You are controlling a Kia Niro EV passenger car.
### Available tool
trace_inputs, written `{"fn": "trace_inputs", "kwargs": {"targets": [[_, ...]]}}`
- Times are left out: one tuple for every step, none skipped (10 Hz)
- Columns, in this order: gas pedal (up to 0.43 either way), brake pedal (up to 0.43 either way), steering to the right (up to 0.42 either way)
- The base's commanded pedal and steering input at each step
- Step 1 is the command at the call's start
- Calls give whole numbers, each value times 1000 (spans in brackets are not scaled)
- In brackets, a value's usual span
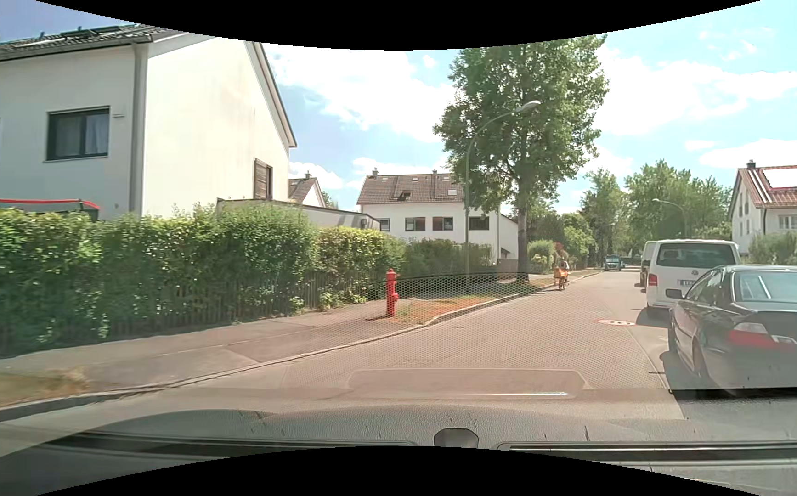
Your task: Follow the waypoints while adhering to traffic rules and regulations
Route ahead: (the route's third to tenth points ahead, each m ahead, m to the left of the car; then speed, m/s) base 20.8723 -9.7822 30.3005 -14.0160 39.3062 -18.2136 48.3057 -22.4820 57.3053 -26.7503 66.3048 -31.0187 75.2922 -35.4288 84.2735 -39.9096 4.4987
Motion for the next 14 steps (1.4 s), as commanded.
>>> {"fn": "trace_inputs", "kwargs": {"targets": [[0, 140, 274], [0, 146, 265], [0, 140, 258], [0, 140, 250], [0, 146, 244], [0, 146, 239], [0, 146, 235], [0, 146, 233], [0, 146, 232], [0, 146, 230], [0, 146, 223], [0, 146, 207], [0, 146, 192], [0, 140, 175]]}}
